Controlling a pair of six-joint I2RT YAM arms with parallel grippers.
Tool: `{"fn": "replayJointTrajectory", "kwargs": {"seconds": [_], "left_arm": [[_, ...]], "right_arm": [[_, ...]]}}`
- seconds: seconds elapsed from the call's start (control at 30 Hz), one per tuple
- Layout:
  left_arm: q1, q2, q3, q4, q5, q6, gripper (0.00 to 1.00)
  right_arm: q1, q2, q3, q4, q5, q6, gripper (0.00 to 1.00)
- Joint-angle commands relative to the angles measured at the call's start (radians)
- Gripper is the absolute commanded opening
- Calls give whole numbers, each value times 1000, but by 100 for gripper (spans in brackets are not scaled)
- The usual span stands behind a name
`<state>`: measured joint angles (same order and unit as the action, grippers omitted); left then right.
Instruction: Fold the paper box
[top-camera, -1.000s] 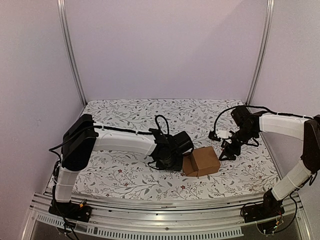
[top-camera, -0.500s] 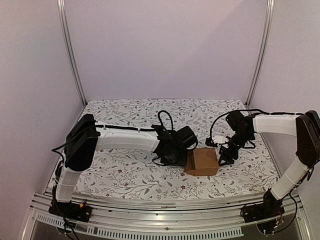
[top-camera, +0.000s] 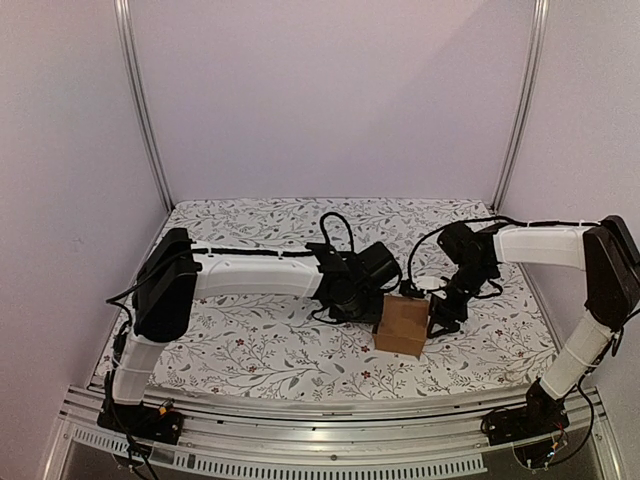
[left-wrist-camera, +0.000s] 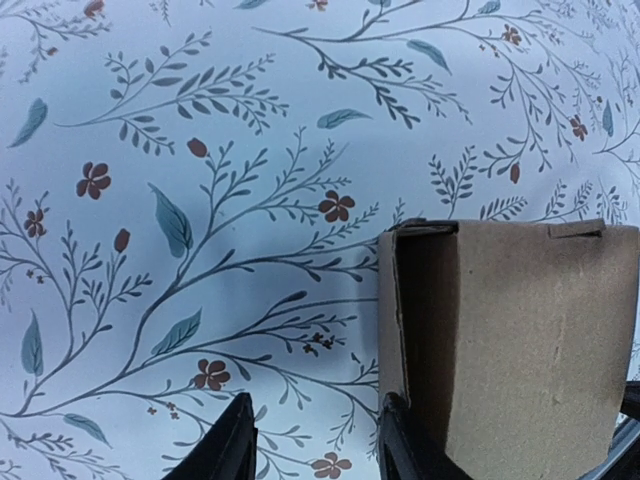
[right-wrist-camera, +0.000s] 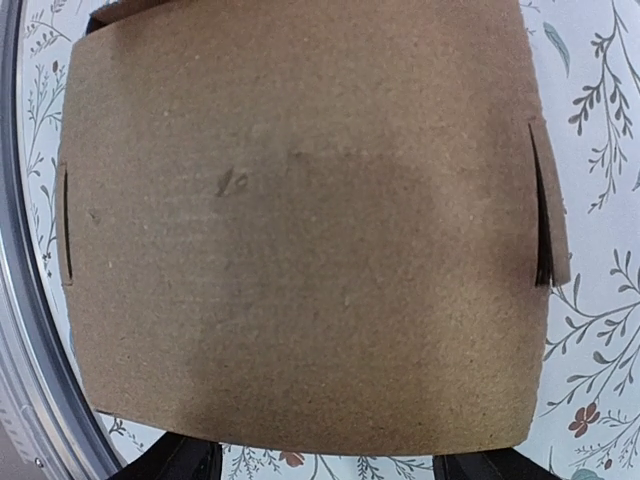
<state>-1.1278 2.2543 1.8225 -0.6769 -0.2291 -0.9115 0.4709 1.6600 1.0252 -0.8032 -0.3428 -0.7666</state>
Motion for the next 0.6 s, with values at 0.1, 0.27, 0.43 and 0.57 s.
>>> {"fn": "replayJointTrajectory", "kwargs": {"seconds": [0.1,0.27,0.43,0.57], "left_arm": [[-41,34,48,77,78,15,42],[-60,56,91,57,78,49,42],[-39,-20,4,-8,-4,66,42],[-4,-108,-96,-45,-59,102,42]], "right_arm": [[41,43,77,40,-115,96,70],[63,108,95,42,-66,116,70],[55,110,81,41,-20,109,70],[38,83,62,40,-15,98,70]]}}
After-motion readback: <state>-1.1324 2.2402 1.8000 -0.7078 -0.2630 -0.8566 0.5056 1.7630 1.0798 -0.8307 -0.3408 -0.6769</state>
